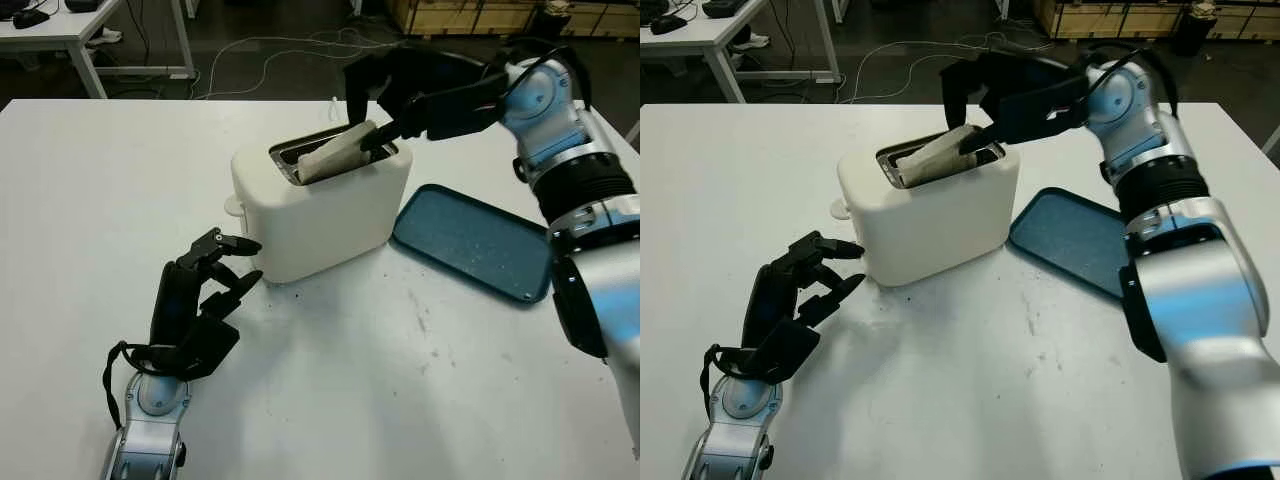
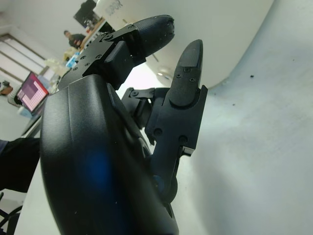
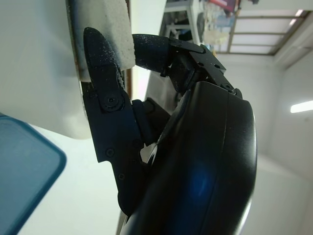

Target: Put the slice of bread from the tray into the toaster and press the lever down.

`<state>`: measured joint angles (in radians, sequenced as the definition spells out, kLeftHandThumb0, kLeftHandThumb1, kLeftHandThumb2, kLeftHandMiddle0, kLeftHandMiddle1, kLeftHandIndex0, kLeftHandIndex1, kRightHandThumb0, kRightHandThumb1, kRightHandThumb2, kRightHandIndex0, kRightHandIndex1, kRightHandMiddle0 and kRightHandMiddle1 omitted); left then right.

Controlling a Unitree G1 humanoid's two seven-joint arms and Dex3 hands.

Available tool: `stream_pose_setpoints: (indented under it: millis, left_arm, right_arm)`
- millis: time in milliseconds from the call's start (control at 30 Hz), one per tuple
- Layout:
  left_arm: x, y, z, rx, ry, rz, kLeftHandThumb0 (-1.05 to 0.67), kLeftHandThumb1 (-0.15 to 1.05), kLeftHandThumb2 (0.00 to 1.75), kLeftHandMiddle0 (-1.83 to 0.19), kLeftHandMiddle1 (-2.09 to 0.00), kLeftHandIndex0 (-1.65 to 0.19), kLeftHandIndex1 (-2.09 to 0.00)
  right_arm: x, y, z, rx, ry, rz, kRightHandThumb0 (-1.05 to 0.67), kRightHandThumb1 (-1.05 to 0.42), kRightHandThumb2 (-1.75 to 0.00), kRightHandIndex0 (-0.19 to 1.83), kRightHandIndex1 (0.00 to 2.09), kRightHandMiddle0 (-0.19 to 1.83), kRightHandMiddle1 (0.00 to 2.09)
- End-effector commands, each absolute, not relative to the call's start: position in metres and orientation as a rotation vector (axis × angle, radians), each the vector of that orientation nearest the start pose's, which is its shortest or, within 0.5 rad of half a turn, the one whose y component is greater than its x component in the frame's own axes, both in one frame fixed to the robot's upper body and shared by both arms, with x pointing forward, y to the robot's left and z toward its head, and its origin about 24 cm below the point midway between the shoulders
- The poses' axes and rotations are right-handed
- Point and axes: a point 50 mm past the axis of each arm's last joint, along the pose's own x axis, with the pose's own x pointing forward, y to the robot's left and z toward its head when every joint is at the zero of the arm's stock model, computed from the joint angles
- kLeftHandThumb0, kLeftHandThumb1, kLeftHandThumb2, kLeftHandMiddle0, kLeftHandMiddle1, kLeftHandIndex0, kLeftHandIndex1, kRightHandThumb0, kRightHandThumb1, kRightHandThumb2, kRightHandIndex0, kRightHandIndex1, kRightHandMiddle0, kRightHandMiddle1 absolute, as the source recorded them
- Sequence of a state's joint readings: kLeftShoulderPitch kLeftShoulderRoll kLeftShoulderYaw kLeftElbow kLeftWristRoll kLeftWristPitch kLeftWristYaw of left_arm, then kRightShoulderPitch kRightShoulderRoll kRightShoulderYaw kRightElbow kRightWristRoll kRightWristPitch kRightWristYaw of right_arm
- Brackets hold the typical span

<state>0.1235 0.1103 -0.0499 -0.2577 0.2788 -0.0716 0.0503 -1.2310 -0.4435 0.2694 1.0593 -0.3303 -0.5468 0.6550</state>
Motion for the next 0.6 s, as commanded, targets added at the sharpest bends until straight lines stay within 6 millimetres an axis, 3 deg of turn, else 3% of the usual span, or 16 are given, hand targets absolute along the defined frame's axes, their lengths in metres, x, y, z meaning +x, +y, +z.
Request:
stream_pose_setpoints:
  millis: [0, 133, 167, 200, 267, 300, 400, 567]
  left_arm:
    - [0.226, 0.159, 0.081, 0.378, -0.225, 0.026, -0.3, 0.92, 0.11, -0.59, -1.58, -0.61, -0.91]
    - [0.226, 0.159, 0.081, 0.367, -0.218, 0.027, -0.3, 0.92, 0.11, -0.59, -1.57, -0.61, -0.9]
    - [0.225, 0.159, 0.081, 0.367, -0.217, 0.027, -0.3, 0.92, 0.12, -0.59, -1.57, -0.61, -0.9]
    - [0.225, 0.159, 0.081, 0.37, -0.216, 0.026, -0.31, 0.92, 0.12, -0.59, -1.57, -0.61, -0.9]
    - [0.225, 0.159, 0.081, 0.374, -0.216, 0.026, -0.31, 0.92, 0.12, -0.59, -1.57, -0.61, -0.89]
    - [0.226, 0.159, 0.081, 0.376, -0.217, 0.026, -0.32, 0.92, 0.12, -0.6, -1.58, -0.62, -0.89]
    - [0.226, 0.159, 0.081, 0.371, -0.216, 0.025, -0.31, 0.92, 0.12, -0.6, -1.58, -0.62, -0.88]
    - [0.226, 0.159, 0.081, 0.385, -0.22, 0.023, -0.31, 0.92, 0.12, -0.6, -1.58, -0.63, -0.88]
  right_arm:
    - [0.401, -0.124, 0.221, -1.105, -0.313, 0.823, -0.52, -0.92, -0.07, 1.11, 1.75, 0.93, 1.72]
    - [0.401, -0.126, 0.218, -1.139, -0.311, 0.797, -0.63, -0.9, -0.03, 1.05, 1.66, 0.94, 1.61]
    - [0.401, -0.127, 0.219, -1.171, -0.318, 0.79, -0.7, -0.89, -0.01, 0.95, 1.55, 0.88, 1.45]
    - [0.401, -0.129, 0.221, -1.216, -0.326, 0.786, -0.82, -0.88, -0.01, 0.66, 1.45, 0.79, 1.01]
    - [0.4, -0.13, 0.224, -1.302, -0.346, 0.78, -0.91, -0.87, 0.0, 0.36, 1.42, 0.78, 0.46]
    - [0.399, -0.131, 0.226, -1.339, -0.362, 0.774, -0.94, -0.86, 0.0, 0.25, 1.18, 0.73, 0.23]
    - [0.395, -0.132, 0.235, -1.469, -0.466, 0.728, -0.94, -0.84, -0.01, 0.17, 0.77, 0.62, 0.03]
    - [0.393, -0.135, 0.249, -1.525, -0.546, 0.655, -0.92, -0.85, 0.0, 0.02, 0.7, 0.54, 0.0]
